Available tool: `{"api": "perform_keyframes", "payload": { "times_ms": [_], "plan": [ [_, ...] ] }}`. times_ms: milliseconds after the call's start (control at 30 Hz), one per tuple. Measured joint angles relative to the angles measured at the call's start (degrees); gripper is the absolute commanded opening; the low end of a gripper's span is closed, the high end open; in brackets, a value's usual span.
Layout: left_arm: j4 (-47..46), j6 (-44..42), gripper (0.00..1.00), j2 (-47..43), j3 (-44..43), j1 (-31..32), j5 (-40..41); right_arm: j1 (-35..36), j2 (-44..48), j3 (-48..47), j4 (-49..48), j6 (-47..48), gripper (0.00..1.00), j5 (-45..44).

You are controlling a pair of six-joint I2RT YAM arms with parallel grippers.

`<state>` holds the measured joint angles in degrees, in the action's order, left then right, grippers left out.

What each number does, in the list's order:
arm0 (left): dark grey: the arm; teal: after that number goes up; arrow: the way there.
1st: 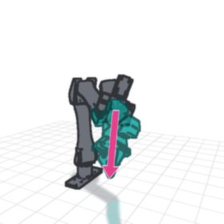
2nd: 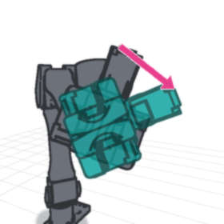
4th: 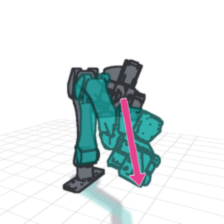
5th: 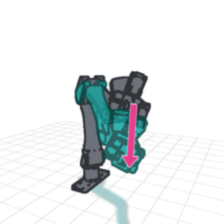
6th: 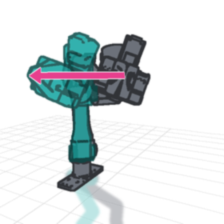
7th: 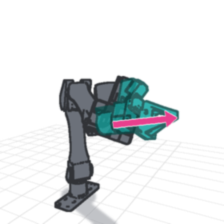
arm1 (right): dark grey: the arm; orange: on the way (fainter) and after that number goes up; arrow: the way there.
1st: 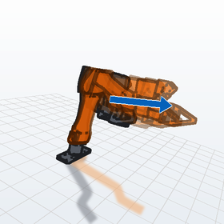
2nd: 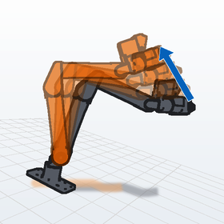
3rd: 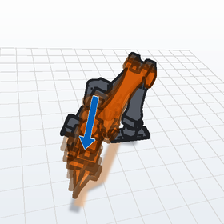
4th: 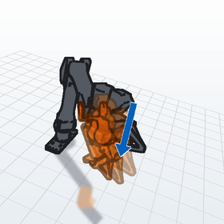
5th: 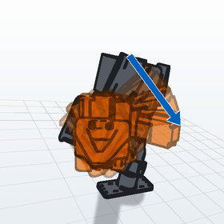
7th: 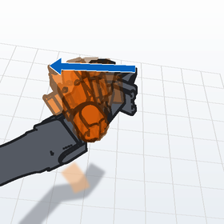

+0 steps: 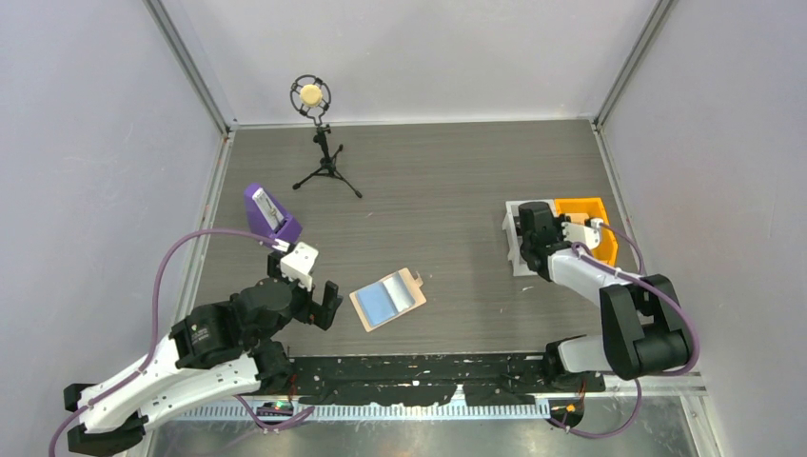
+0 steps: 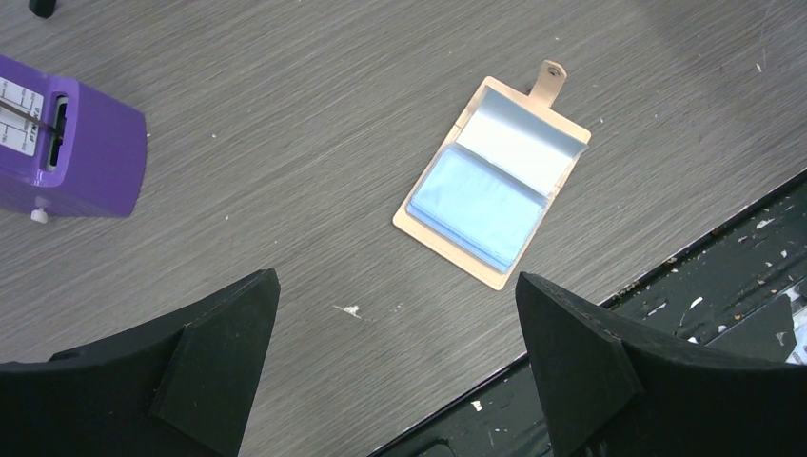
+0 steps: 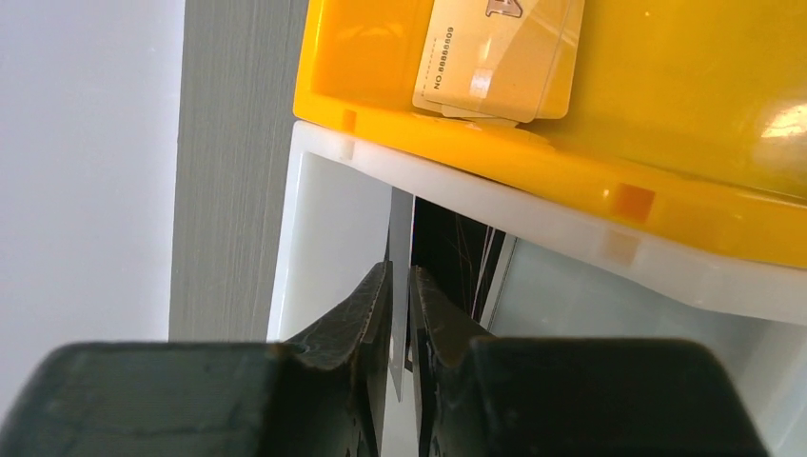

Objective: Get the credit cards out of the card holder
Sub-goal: Place the credit card in the storage box.

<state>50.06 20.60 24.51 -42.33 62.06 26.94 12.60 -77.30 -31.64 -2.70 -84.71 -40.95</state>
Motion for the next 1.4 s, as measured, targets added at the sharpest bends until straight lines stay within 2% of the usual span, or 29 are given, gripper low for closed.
{"api": "perform_keyframes", "payload": {
  "times_ms": [700,1033,1200,1400],
  "plan": [
    [0.02,0.09,1.00,0.00,0.07,0.00,-0.02,-0.44,-4.52,-4.94,4.96,5.60,0.33,1.66],
    [0.02,0.22,1.00,0.00,0.09,0.00,0.00,-1.18,-5.86,-7.28,5.11,11.93,0.40,2.58],
    [0.02,0.22,1.00,-0.02,0.09,0.00,0.00,-2.19,-2.73,-7.39,6.03,14.69,0.47,4.09],
    [0.02,0.22,1.00,-0.07,0.15,0.00,0.00,-2.49,3.17,-8.07,8.85,18.53,0.49,5.75]
  ]
}}
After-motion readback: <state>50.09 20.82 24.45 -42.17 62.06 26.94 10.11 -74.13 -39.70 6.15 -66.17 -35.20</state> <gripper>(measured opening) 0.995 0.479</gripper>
